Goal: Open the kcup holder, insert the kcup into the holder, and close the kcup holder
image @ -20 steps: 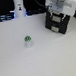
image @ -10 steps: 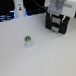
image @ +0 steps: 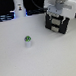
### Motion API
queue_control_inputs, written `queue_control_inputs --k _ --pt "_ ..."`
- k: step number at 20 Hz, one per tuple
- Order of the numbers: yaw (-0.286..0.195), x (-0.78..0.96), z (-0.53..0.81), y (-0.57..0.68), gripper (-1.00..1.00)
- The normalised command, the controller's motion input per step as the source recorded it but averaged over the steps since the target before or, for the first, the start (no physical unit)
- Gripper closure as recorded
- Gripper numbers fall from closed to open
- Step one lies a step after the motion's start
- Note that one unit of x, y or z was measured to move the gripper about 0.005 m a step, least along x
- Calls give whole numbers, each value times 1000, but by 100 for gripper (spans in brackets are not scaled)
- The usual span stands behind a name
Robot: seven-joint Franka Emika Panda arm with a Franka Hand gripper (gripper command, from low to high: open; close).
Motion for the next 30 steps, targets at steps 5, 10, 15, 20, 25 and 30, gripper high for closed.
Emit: queue_control_inputs --k 5,10,15,20,25,30 --pt "-64 885 242 -242 100" --pt "-72 957 266 -262 100" --pt "-71 959 249 -272 100" --pt "-67 957 238 -284 100" --pt "-73 948 221 -302 100" --pt "-75 941 224 -317 100"
